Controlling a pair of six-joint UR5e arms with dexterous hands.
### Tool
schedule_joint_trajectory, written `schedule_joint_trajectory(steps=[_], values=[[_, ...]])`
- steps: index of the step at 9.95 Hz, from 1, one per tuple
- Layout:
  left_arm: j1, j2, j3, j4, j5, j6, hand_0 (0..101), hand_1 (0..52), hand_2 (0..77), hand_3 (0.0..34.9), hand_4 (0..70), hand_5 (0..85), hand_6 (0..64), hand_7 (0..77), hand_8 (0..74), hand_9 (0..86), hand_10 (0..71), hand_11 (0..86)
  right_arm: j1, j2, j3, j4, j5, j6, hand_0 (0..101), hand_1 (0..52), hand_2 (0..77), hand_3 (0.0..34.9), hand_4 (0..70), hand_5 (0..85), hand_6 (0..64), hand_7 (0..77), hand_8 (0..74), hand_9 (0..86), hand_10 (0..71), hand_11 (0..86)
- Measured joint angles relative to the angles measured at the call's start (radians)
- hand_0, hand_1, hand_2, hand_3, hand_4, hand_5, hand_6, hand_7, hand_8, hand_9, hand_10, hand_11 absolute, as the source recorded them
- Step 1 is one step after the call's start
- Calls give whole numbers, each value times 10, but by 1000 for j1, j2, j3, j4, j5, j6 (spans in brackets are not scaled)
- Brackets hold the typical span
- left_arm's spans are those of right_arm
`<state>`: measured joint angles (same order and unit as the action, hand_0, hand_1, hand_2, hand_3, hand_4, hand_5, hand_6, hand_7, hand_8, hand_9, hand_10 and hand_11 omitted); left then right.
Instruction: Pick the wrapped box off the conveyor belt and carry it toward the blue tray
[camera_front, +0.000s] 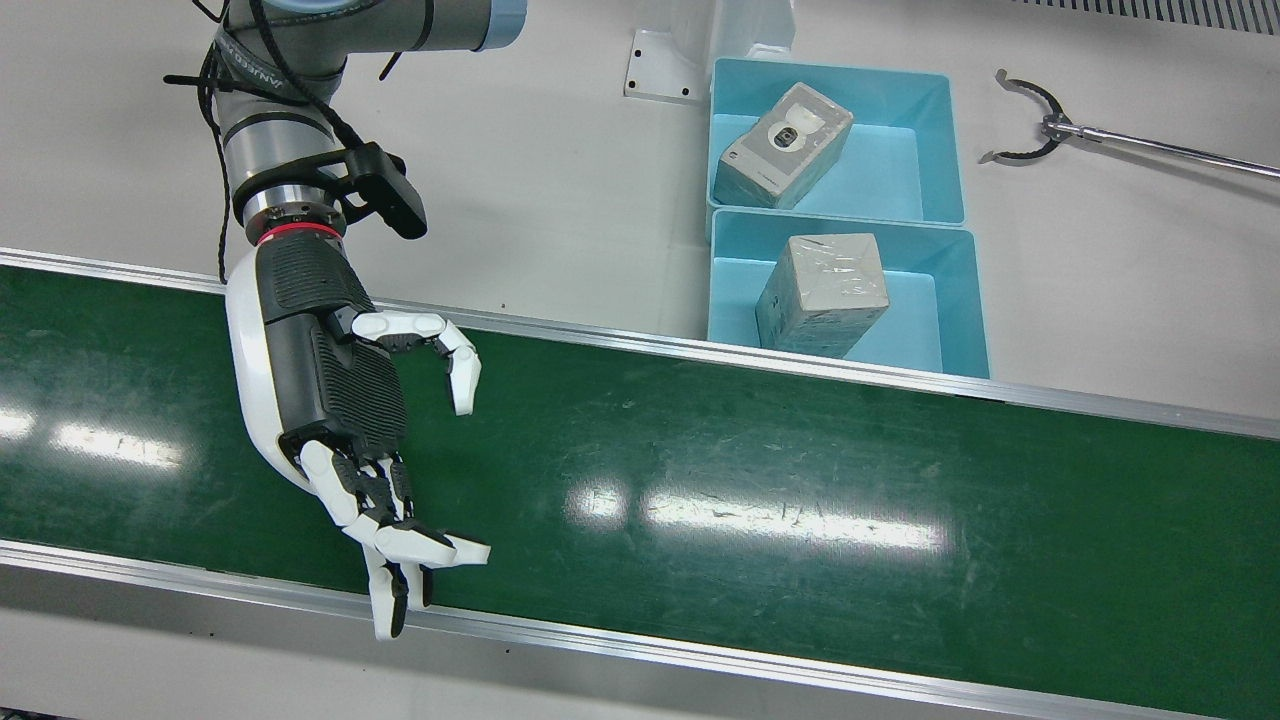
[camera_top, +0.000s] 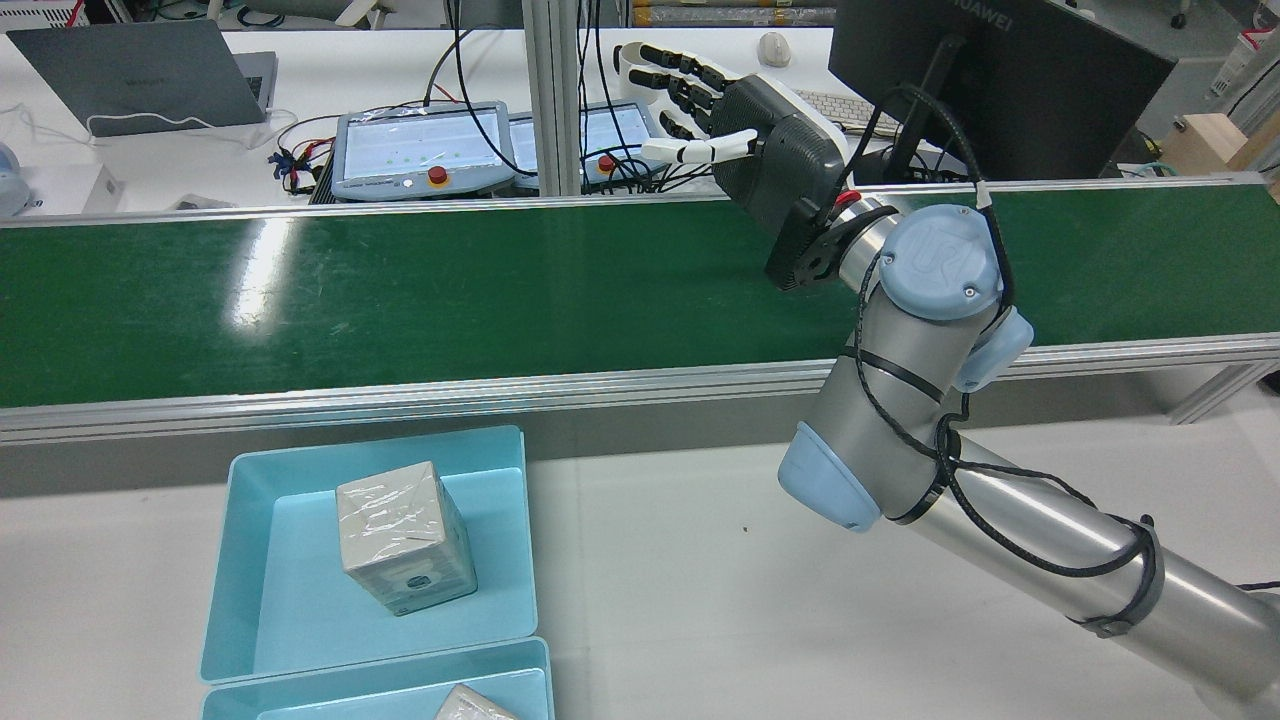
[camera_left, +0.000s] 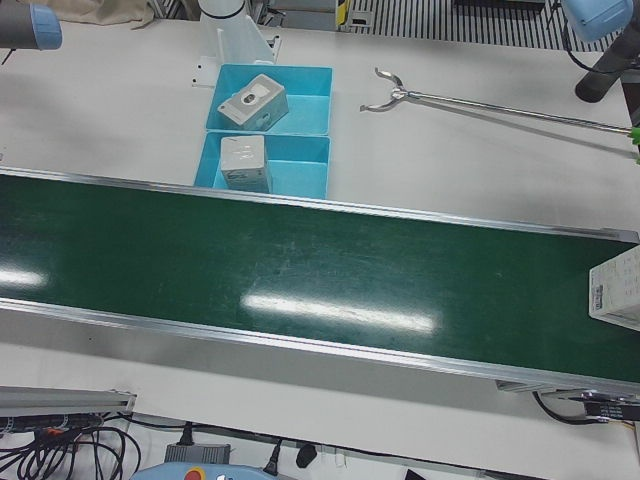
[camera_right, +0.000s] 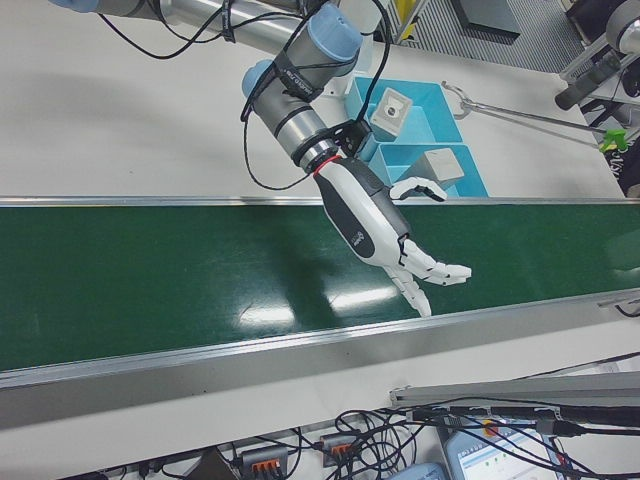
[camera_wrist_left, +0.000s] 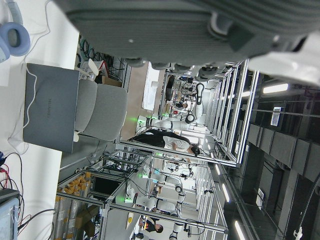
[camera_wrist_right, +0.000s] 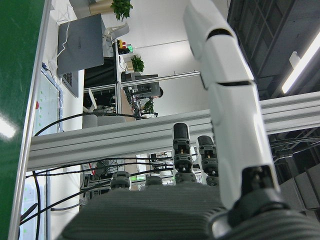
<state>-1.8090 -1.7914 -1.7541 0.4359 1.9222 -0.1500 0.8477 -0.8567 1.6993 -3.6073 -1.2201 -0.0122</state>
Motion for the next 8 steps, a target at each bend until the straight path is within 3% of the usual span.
schedule_joint_trajectory(steps=[1, 2, 3, 8], values=[[0, 0, 0, 0, 0, 0, 0, 0, 11, 0, 0, 11, 0, 5, 5, 0, 5, 0, -5, 0, 0, 0, 0, 0, 514, 240, 147, 79, 120, 120, 65, 207, 0, 27, 27, 49], [0, 0, 0, 0, 0, 0, 0, 0, 11, 0, 0, 11, 0, 5, 5, 0, 5, 0, -11, 1, -1, 1, -1, 0, 554, 267, 224, 75, 136, 115, 87, 207, 0, 27, 27, 54], [0, 0, 0, 0, 0, 0, 0, 0, 11, 0, 0, 5, 0, 5, 5, 0, 0, 5, -21, 2, -2, 1, -1, 0, 558, 256, 240, 56, 142, 115, 87, 202, 0, 38, 5, 60], [0, 0, 0, 0, 0, 0, 0, 0, 11, 0, 0, 11, 0, 5, 5, 0, 0, 0, -41, -1, -5, 59, -4, 5, 551, 240, 213, 62, 136, 109, 87, 196, 0, 38, 11, 38]])
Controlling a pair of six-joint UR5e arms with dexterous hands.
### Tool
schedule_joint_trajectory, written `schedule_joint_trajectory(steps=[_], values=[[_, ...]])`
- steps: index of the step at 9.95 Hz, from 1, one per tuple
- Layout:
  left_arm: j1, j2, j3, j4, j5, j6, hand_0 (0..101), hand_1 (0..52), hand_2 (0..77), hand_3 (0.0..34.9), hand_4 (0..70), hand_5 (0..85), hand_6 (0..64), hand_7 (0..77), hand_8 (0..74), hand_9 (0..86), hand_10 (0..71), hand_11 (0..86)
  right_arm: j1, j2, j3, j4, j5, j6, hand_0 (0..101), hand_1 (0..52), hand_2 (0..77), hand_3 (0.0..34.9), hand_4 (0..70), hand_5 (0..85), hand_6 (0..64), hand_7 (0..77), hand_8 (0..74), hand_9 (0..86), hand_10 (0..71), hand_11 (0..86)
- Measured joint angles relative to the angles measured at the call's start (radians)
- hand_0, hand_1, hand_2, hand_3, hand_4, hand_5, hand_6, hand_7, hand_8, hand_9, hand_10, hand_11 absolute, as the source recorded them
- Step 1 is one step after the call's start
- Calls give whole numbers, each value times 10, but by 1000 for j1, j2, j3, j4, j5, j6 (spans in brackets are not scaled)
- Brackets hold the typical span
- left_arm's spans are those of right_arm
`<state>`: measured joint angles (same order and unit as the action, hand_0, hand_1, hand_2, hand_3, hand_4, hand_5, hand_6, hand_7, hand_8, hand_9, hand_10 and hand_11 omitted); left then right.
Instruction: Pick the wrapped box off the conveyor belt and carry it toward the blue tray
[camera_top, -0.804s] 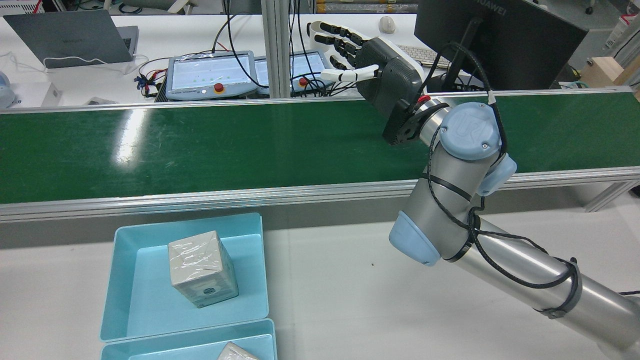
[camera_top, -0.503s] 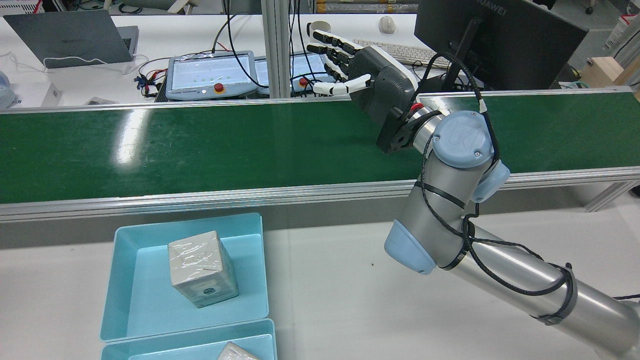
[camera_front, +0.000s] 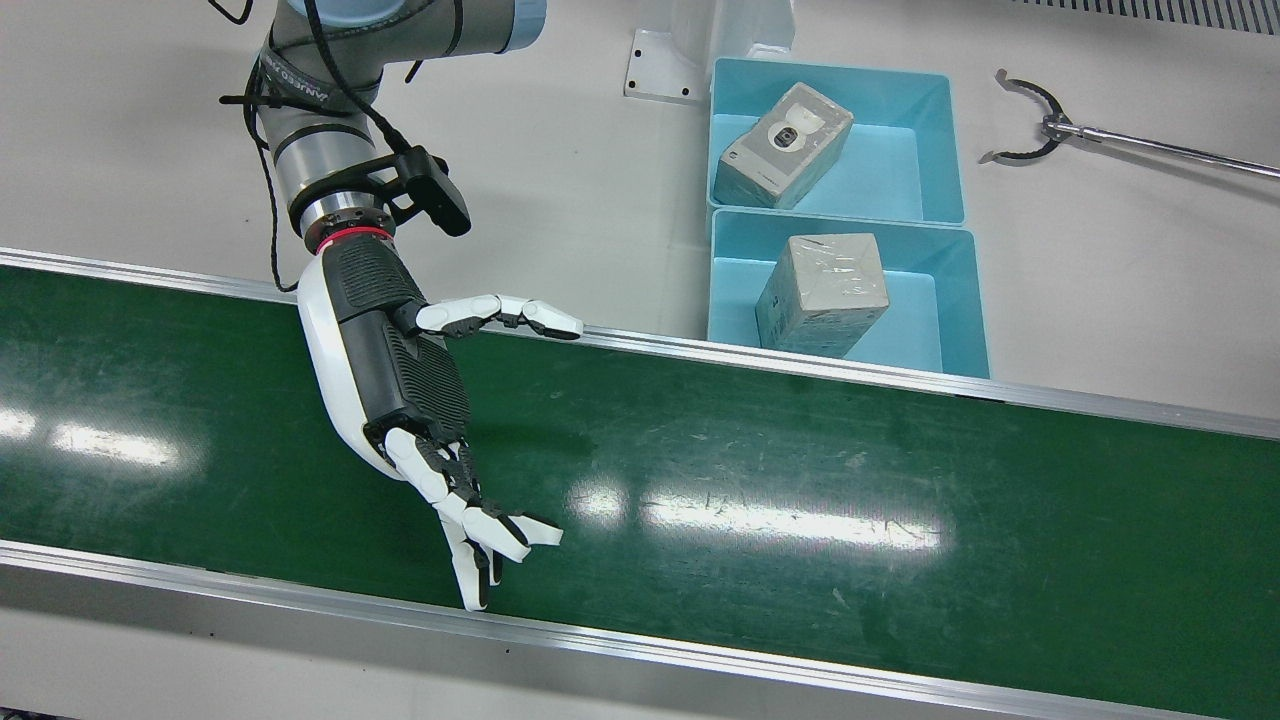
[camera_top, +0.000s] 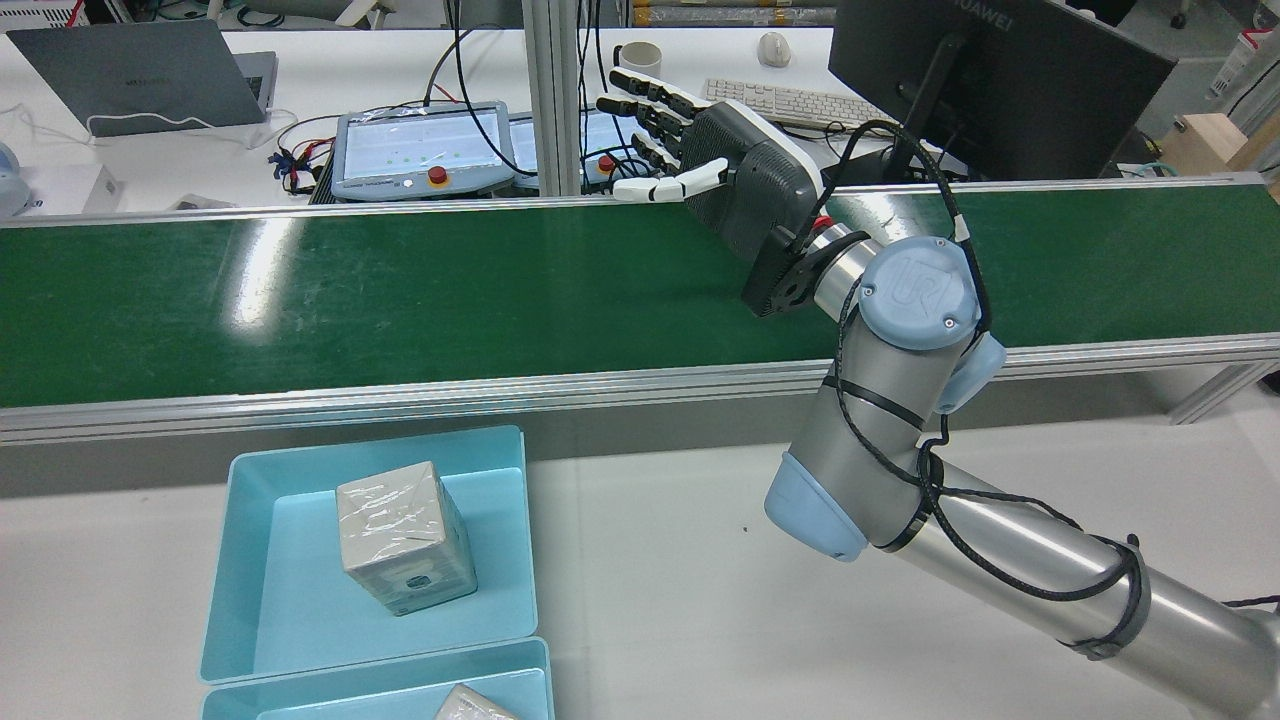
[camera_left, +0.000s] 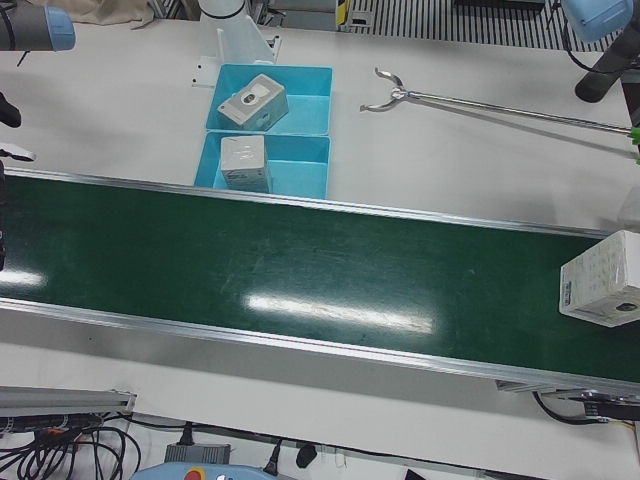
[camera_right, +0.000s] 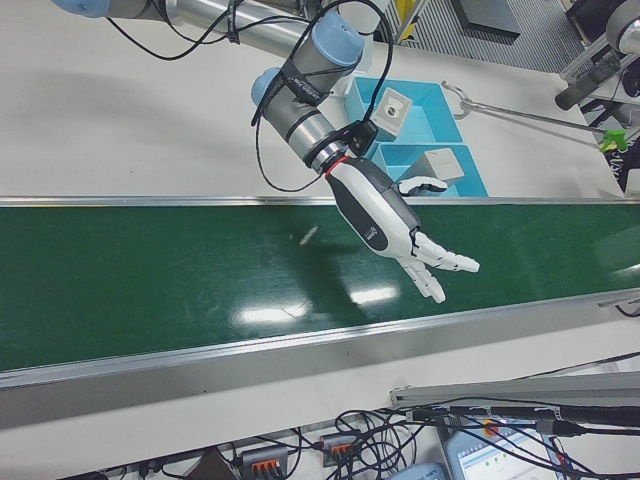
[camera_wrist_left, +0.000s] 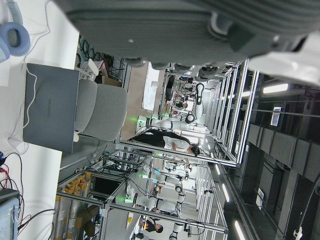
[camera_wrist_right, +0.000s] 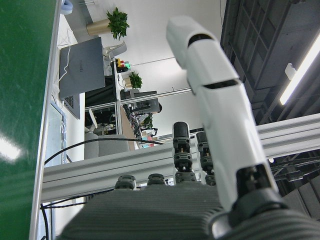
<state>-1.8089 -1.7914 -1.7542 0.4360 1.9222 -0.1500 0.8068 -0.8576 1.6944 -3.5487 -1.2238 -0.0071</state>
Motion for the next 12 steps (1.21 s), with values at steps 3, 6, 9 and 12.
schedule_joint_trajectory(steps=[3, 6, 9, 12], values=[[0, 0, 0, 0, 0, 0, 0, 0, 11, 0, 0, 11, 0, 5, 5, 0, 0, 5, -16, 3, 0, -1, 7, 0, 595, 289, 245, 63, 164, 153, 98, 229, 0, 60, 11, 33], [0, 0, 0, 0, 0, 0, 0, 0, 5, 0, 0, 5, 0, 5, 5, 0, 5, 0, -23, 0, 3, -3, 10, 2, 513, 153, 27, 86, 164, 147, 93, 229, 0, 44, 0, 16], [0, 0, 0, 0, 0, 0, 0, 0, 5, 0, 0, 11, 0, 5, 5, 0, 5, 0, -24, -7, 4, -3, 4, 3, 549, 229, 131, 97, 142, 147, 82, 229, 0, 44, 0, 16], [0, 0, 0, 0, 0, 0, 0, 0, 11, 0, 0, 5, 0, 5, 5, 0, 0, 5, -22, -13, 6, 2, 4, 18, 552, 224, 158, 57, 153, 158, 82, 229, 5, 54, 0, 16]])
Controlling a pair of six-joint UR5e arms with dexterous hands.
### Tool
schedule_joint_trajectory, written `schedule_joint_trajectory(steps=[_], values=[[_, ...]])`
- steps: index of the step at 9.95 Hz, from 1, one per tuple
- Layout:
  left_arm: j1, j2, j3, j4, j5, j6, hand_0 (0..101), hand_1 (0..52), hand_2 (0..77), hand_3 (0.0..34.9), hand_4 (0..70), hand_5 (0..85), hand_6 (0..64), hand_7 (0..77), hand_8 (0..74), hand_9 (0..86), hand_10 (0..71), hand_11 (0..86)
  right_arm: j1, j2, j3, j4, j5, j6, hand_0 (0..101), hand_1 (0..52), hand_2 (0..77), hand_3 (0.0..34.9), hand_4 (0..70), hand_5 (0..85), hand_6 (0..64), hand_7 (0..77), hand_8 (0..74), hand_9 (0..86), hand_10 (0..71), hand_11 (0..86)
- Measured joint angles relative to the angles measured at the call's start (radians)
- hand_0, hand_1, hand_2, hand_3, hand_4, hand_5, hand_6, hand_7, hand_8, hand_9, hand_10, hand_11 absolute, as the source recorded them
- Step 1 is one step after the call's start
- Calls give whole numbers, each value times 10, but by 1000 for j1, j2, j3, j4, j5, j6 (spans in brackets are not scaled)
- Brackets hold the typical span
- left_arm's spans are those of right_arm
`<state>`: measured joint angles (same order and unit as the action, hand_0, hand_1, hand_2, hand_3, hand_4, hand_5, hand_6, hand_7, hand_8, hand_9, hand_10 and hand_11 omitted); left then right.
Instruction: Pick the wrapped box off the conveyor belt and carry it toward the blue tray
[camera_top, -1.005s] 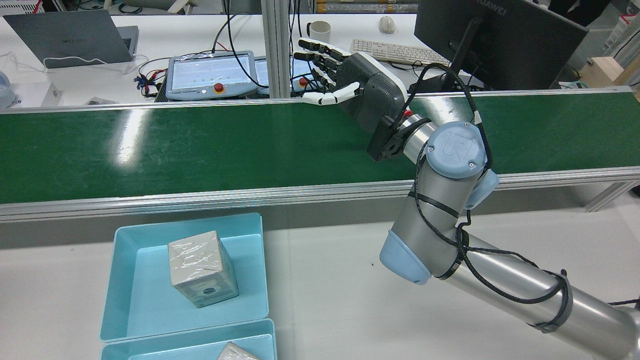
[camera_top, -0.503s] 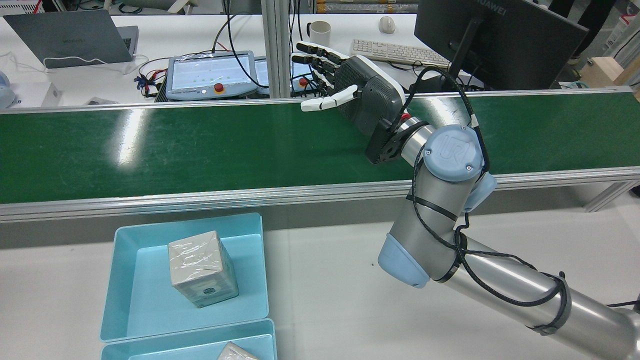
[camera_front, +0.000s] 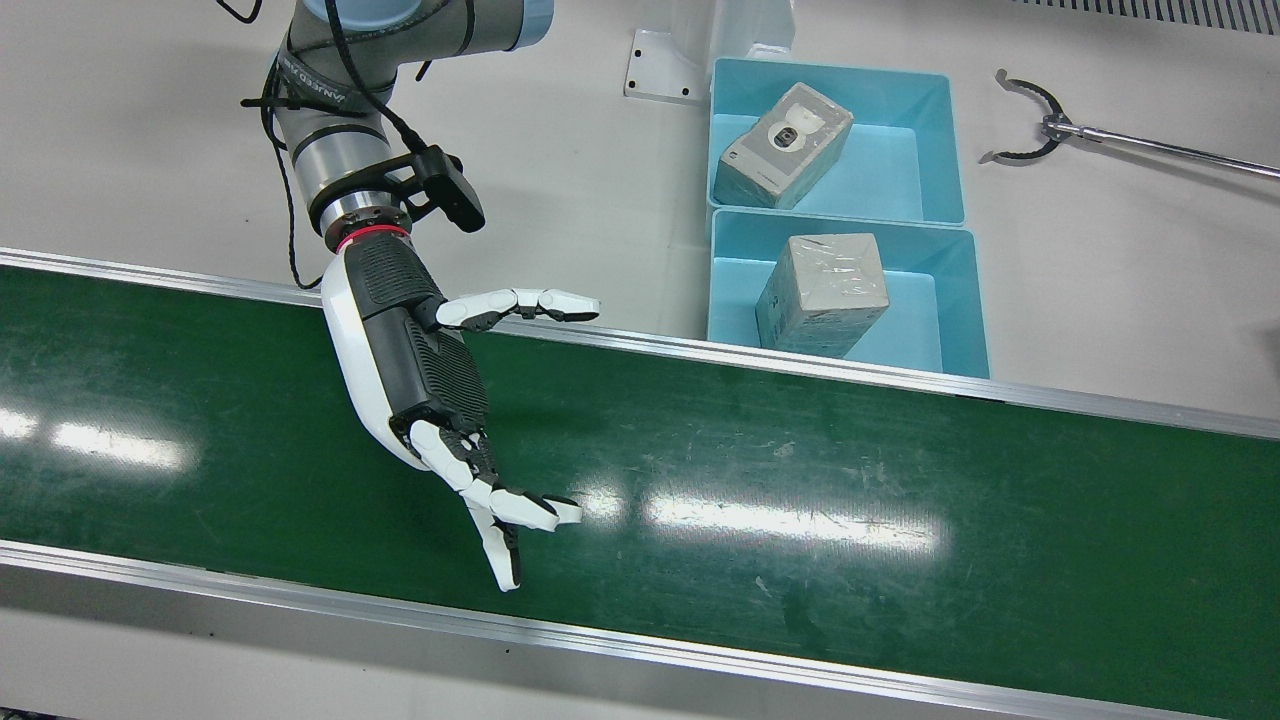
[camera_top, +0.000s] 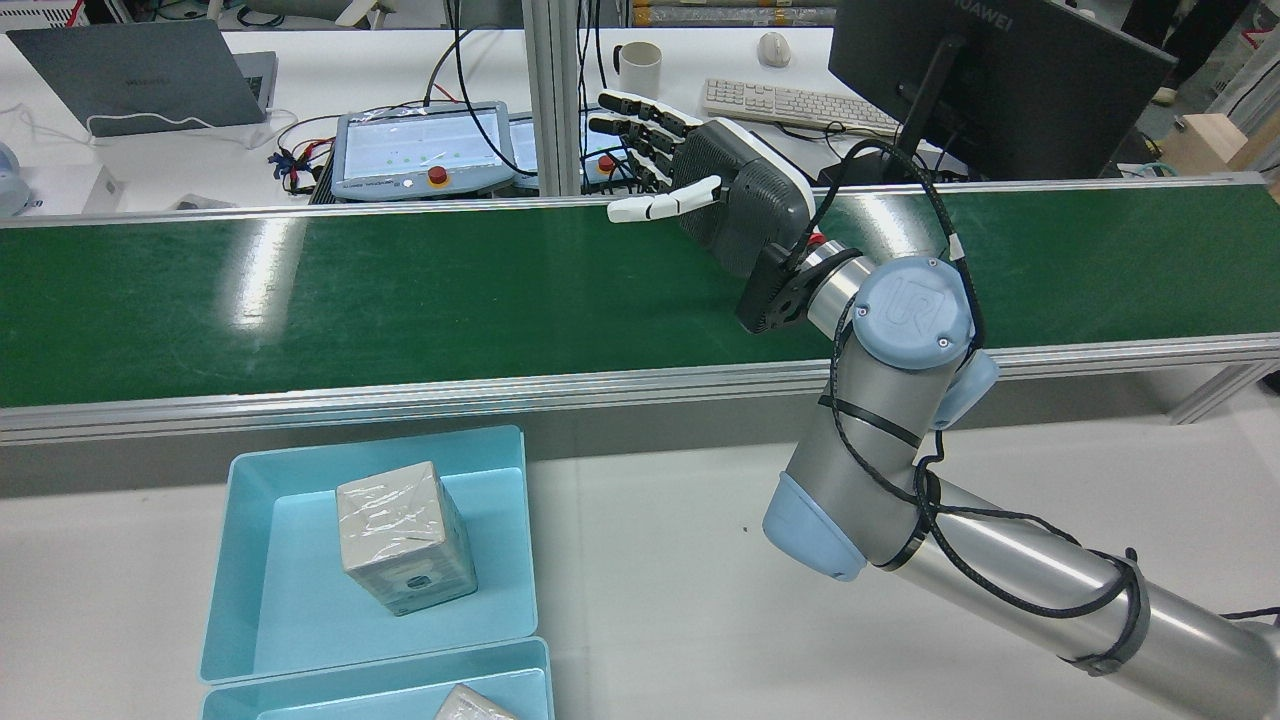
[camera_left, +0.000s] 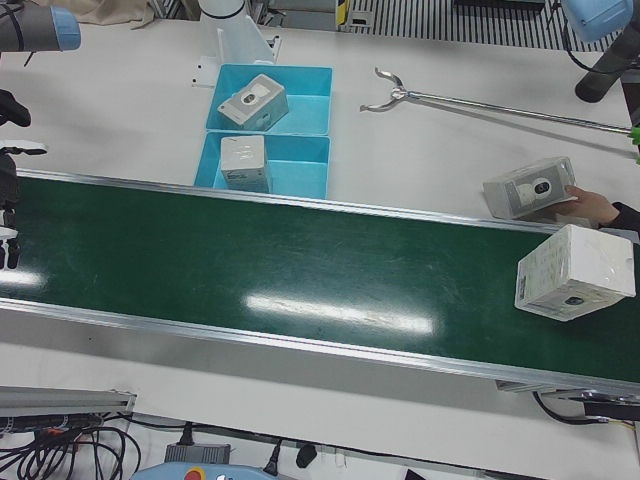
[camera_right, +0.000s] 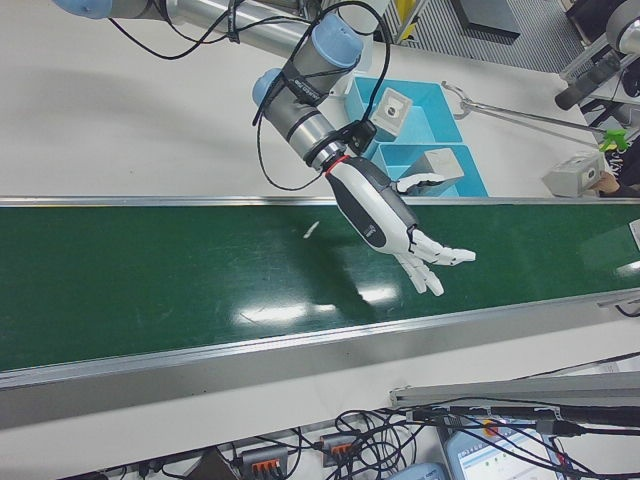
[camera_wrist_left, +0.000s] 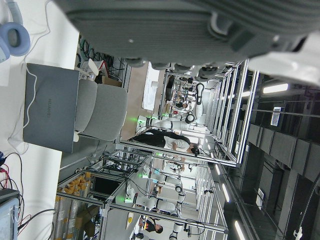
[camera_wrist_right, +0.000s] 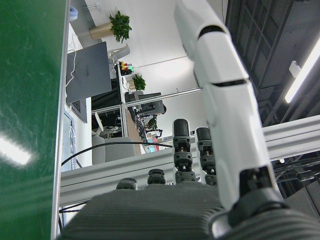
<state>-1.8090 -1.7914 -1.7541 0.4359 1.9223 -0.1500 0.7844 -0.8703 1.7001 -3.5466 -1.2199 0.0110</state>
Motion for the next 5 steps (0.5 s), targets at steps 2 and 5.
schedule_joint_trajectory(steps=[2, 5], values=[[0, 0, 0, 0, 0, 0, 0, 0, 11, 0, 0, 5, 0, 5, 5, 0, 5, 0, -1, 0, 0, 2, -1, 5, 546, 207, 147, 52, 153, 158, 87, 218, 5, 54, 0, 16], [0, 0, 0, 0, 0, 0, 0, 0, 11, 0, 0, 5, 0, 5, 5, 0, 0, 0, 0, -3, 0, 3, -3, 7, 547, 207, 147, 36, 153, 164, 87, 218, 5, 54, 0, 16]])
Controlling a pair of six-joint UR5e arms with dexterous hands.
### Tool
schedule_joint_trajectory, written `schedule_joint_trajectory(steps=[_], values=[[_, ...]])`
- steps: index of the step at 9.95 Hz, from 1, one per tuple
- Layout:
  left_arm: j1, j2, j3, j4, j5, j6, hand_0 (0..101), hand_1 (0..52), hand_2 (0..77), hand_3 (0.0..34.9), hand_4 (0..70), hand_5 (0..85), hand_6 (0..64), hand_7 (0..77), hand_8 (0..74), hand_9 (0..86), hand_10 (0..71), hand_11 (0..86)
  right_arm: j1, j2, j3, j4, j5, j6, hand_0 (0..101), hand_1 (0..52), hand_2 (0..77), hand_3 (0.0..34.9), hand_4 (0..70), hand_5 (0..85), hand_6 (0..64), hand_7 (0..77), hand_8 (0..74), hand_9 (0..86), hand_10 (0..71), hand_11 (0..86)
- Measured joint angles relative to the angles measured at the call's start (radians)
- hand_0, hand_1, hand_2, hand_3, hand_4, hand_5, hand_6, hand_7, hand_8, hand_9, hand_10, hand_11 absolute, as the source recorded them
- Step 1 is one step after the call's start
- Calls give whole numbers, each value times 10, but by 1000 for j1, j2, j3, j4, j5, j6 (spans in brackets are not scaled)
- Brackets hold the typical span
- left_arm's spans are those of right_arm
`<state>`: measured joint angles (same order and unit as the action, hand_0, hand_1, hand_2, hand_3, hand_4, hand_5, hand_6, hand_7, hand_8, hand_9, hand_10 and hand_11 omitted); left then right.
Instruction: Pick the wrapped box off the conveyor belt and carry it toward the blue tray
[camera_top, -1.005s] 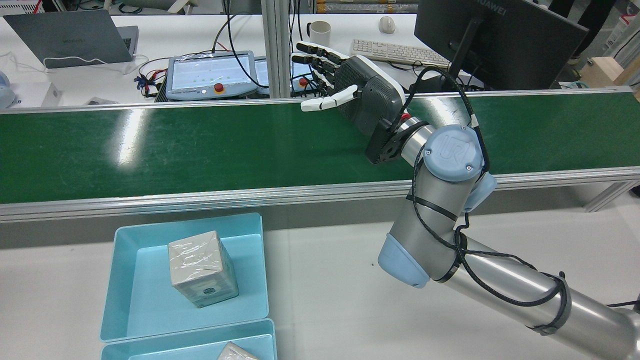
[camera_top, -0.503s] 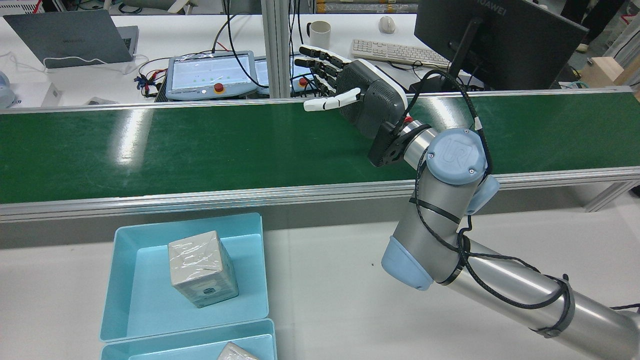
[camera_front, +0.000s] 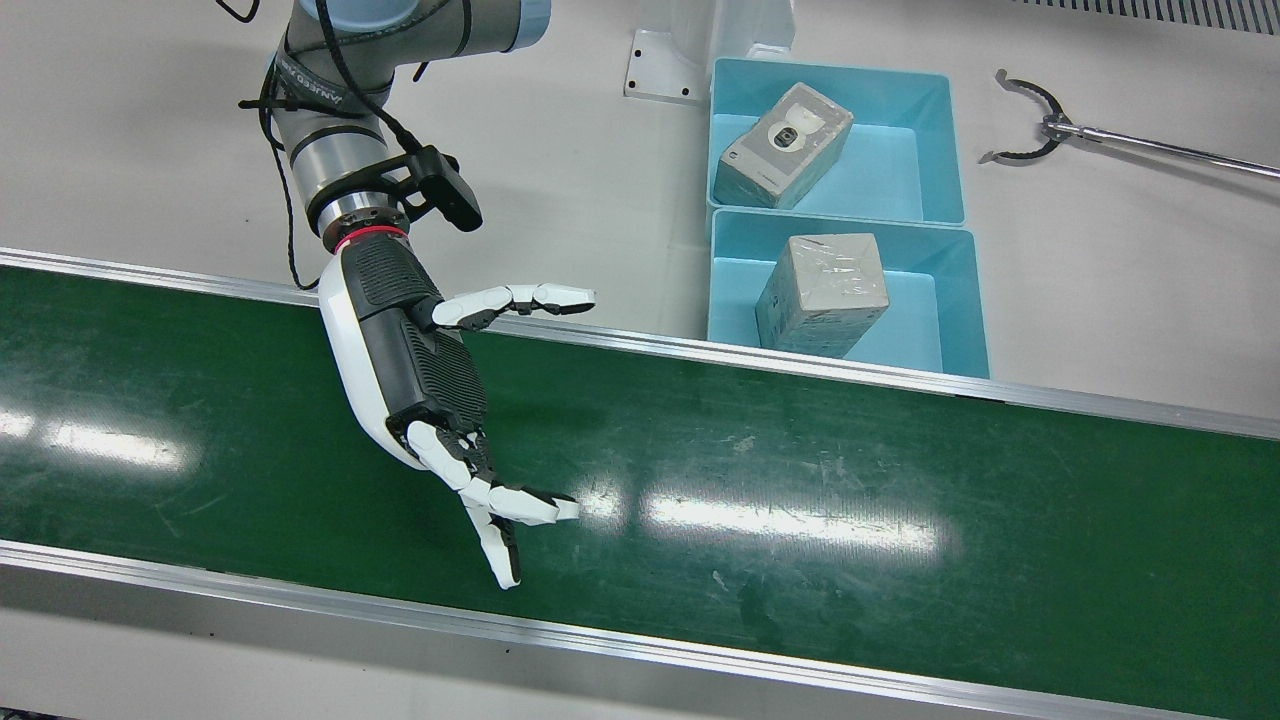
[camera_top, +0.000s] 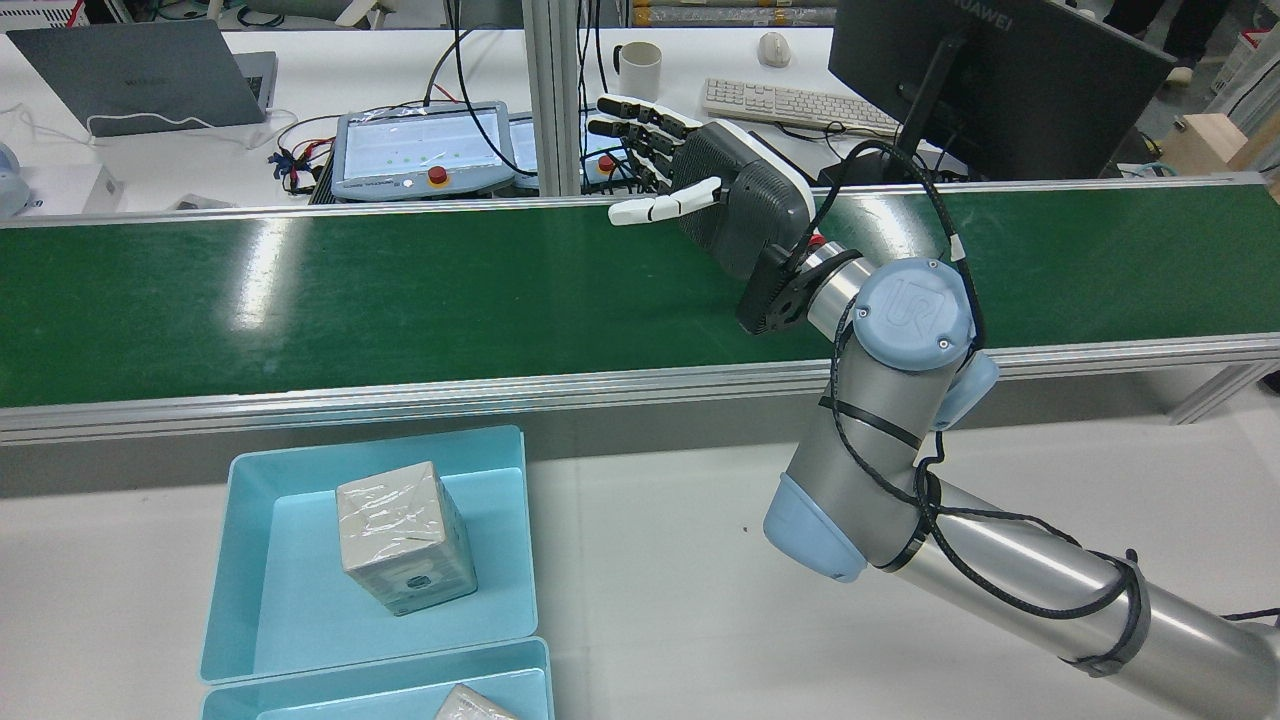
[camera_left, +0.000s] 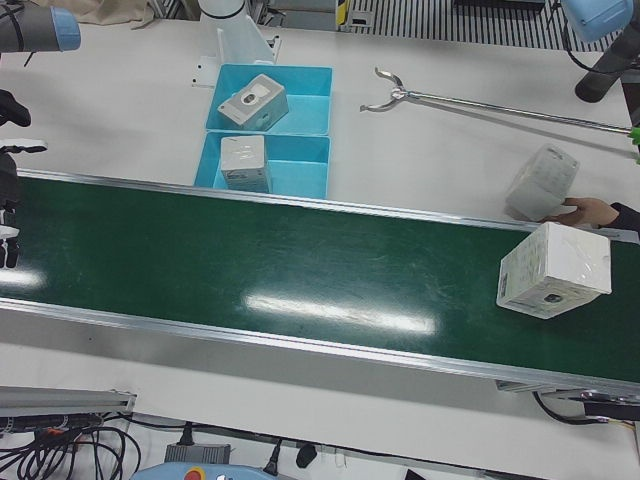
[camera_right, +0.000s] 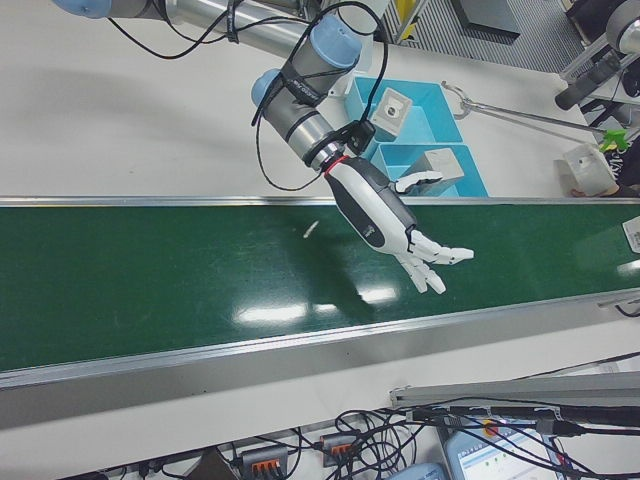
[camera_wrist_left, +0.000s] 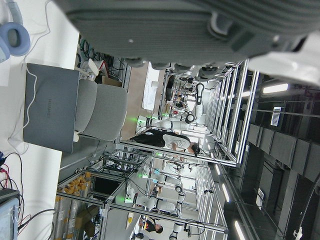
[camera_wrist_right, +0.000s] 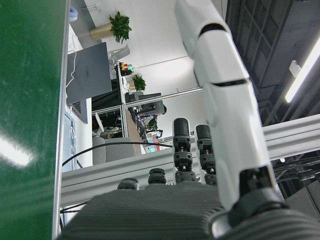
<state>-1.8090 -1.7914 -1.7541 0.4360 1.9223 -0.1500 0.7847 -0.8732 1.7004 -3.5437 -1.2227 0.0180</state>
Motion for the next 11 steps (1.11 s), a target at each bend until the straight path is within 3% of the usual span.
schedule_joint_trajectory(steps=[1, 5, 6, 9, 11], values=[[0, 0, 0, 0, 0, 0, 0, 0, 11, 0, 0, 5, 0, 5, 5, 0, 5, 0, 2, 0, 0, 0, -1, 0, 545, 224, 147, 54, 164, 169, 93, 229, 11, 54, 0, 16], [0, 0, 0, 0, 0, 0, 0, 0, 11, 0, 0, 5, 0, 5, 5, 0, 5, 0, 6, 1, -2, 2, -1, 0, 546, 224, 147, 56, 169, 175, 98, 240, 11, 54, 11, 38], [0, 0, 0, 0, 0, 0, 0, 0, 11, 0, 0, 5, 0, 5, 5, 0, 0, 0, 7, 1, -1, 2, -1, 1, 563, 256, 169, 65, 180, 169, 104, 251, 11, 71, 11, 44], [0, 0, 0, 0, 0, 0, 0, 0, 5, 0, 0, 5, 0, 5, 5, 0, 0, 5, 11, -1, 2, 2, 0, 3, 567, 245, 185, 65, 175, 185, 104, 262, 27, 71, 11, 44], [0, 0, 0, 0, 0, 0, 0, 0, 5, 0, 0, 11, 0, 5, 5, 0, 5, 0, 12, -2, 6, 1, 1, 10, 569, 245, 196, 90, 207, 191, 120, 289, 27, 82, 27, 65]])
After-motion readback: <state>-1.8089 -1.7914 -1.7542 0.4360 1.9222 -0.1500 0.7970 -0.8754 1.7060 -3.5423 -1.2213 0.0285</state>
